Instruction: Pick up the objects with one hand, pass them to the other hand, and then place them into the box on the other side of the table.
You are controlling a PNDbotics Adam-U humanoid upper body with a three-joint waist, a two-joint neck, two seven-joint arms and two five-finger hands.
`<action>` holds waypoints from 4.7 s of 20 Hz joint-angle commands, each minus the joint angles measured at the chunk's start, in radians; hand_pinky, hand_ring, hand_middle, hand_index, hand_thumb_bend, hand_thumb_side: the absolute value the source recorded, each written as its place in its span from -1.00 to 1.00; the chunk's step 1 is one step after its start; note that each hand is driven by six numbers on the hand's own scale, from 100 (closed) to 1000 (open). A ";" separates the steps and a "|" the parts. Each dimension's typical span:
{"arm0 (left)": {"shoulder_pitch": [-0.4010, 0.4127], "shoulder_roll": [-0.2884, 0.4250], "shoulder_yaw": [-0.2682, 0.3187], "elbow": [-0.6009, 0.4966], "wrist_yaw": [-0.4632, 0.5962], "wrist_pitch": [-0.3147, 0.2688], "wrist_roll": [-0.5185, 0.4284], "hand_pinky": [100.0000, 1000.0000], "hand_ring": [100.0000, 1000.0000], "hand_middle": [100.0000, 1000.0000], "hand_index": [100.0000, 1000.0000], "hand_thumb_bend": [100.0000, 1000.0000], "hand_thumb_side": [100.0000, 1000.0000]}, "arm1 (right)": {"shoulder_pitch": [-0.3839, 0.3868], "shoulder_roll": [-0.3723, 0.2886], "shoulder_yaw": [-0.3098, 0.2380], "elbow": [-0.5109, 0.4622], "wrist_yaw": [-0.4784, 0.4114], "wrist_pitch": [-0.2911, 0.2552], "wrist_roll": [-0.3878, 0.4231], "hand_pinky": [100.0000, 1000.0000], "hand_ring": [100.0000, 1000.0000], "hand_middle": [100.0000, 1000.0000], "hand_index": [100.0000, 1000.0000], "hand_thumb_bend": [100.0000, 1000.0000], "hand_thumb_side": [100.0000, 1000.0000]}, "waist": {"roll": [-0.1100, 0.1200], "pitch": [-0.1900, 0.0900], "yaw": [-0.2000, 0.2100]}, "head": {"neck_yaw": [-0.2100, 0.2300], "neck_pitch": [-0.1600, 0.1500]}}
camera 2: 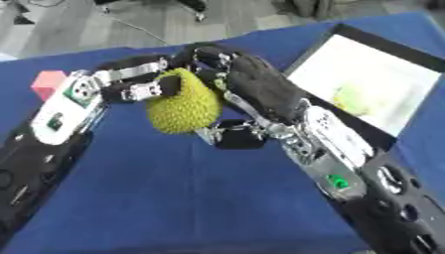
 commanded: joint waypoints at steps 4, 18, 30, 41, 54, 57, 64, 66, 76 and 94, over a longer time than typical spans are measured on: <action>-0.025 -0.004 -0.026 -0.093 0.037 -0.138 -0.113 0.28 0.04 0.16 0.50 -1.00 0.88 | 0.015 0.005 -0.042 0.086 -0.025 0.018 -0.036 0.53 0.80 0.54 -0.41 -1.00 -0.68 | -0.003 -0.009 -0.003 | -0.005 -0.003; -0.018 -0.001 -0.073 -0.111 0.117 -0.115 -0.113 0.32 0.05 0.17 0.52 -1.00 0.90 | 0.027 0.038 -0.070 0.141 -0.014 -0.002 -0.090 0.52 0.81 0.53 -0.39 -1.00 -0.66 | -0.001 -0.008 -0.010 | -0.005 -0.003; -0.013 0.002 -0.029 -0.105 0.163 -0.040 -0.113 0.31 0.04 0.16 0.50 -1.00 0.90 | 0.031 0.038 -0.071 0.148 -0.012 -0.008 -0.093 0.52 0.81 0.53 -0.39 -1.00 -0.66 | -0.001 -0.008 -0.010 | -0.009 -0.003; -0.006 -0.001 0.045 -0.075 0.208 0.044 -0.113 0.27 0.00 0.11 0.42 -1.00 0.82 | 0.037 0.037 -0.072 0.146 -0.009 -0.022 -0.088 0.54 0.81 0.53 -0.40 -1.00 -0.66 | -0.002 -0.008 -0.008 | -0.013 -0.003; 0.004 0.009 0.102 -0.045 0.190 0.079 -0.113 0.26 0.00 0.04 0.39 -1.00 0.76 | 0.056 0.056 -0.101 0.141 0.015 -0.019 -0.110 0.54 0.83 0.57 -0.39 -1.00 -0.63 | -0.002 -0.007 -0.010 | -0.014 -0.003; 0.010 0.014 0.098 -0.048 0.181 0.075 -0.113 0.26 0.00 0.04 0.39 -1.00 0.77 | 0.064 0.064 -0.115 0.146 0.026 -0.007 -0.119 0.54 0.83 0.60 -0.38 -1.00 -0.62 | -0.002 -0.006 -0.011 | -0.013 -0.003; 0.030 0.019 0.109 -0.048 0.167 0.078 -0.113 0.26 0.00 0.03 0.39 -1.00 0.77 | 0.093 0.105 -0.162 0.154 0.077 0.029 -0.180 0.53 0.82 0.60 -0.38 -1.00 -0.54 | 0.000 -0.006 -0.015 | -0.009 -0.003; 0.036 0.019 0.119 -0.047 0.167 0.081 -0.113 0.26 0.00 0.03 0.39 -1.00 0.76 | 0.103 0.120 -0.174 0.157 0.087 0.034 -0.198 0.53 0.83 0.59 -0.37 -1.00 -0.52 | 0.000 -0.006 -0.016 | -0.007 -0.003; 0.060 0.026 0.164 -0.040 0.166 0.094 -0.113 0.26 0.00 0.03 0.38 -1.00 0.74 | 0.141 0.165 -0.221 0.165 0.079 0.049 -0.258 0.51 0.84 0.40 -0.35 -1.00 -0.42 | 0.001 -0.008 -0.019 | -0.003 -0.003; 0.140 0.067 0.290 -0.045 0.202 0.099 -0.113 0.26 0.00 0.03 0.38 -1.00 0.63 | 0.137 0.066 -0.397 0.178 0.019 0.178 -0.360 0.48 0.85 0.46 -0.26 -1.00 -0.32 | 0.000 -0.012 -0.017 | -0.023 -0.003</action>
